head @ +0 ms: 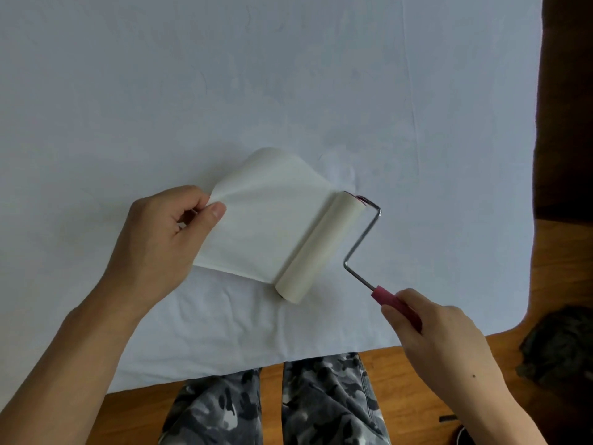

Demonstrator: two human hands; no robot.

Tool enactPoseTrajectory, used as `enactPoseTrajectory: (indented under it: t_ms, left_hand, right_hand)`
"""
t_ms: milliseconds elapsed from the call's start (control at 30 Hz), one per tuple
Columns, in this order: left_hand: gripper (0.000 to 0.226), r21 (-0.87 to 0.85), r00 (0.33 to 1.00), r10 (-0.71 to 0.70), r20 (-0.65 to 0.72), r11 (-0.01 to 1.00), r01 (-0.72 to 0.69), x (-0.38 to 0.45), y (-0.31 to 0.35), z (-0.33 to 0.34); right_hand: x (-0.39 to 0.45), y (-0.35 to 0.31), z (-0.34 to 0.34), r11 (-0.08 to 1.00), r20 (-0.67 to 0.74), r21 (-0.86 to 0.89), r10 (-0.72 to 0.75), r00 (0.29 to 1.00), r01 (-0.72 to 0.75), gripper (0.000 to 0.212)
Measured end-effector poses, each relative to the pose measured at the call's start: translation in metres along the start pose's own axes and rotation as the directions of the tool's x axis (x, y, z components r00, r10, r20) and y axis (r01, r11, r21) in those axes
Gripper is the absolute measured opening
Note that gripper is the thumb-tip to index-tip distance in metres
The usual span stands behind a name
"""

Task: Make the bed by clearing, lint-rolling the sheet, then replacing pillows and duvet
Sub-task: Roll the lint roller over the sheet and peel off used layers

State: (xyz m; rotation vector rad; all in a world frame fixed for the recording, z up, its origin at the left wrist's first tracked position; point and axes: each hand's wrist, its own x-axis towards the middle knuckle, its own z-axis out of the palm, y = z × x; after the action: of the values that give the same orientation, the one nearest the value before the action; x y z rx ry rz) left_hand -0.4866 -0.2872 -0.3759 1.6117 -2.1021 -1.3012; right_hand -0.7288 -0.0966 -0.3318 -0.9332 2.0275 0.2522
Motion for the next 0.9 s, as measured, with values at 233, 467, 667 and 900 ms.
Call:
enactPoseTrajectory:
  t_ms: [233,467,667,900]
  left_hand:
    - [0.035,-0.001,0.999,0.051,-0.004,0.999,-0.051,0.005,0.004,-0.002]
    - [0.036,-0.002,0.997,0.076,0.002,0.997,-0.076,0.0,0.009,-0.003]
    - [0.037,0.021,0.997,0.076,-0.001,0.997,-0.076,0.003,0.002,0.001]
    - [0.036,0.043,0.997,0.072,0.003,0.996,-0.073,0.006,-0.006,0.003]
  right_hand:
    - [-0.001,0.015,0.003,1.0,-0.028,0.021,-0.01,1.0,0.01,0.013]
    - [-0.004,0.023,0.005,1.0,-0.04,0.022,-0.004,0.999,0.005,0.014]
    - [0.008,0.014,0.012,0.999,-0.033,0.033,-0.013,0.999,0.014,0.021]
    - [0.018,0.006,0.021,0.999,-0.079,0.005,-0.041,0.996,0.041,0.044]
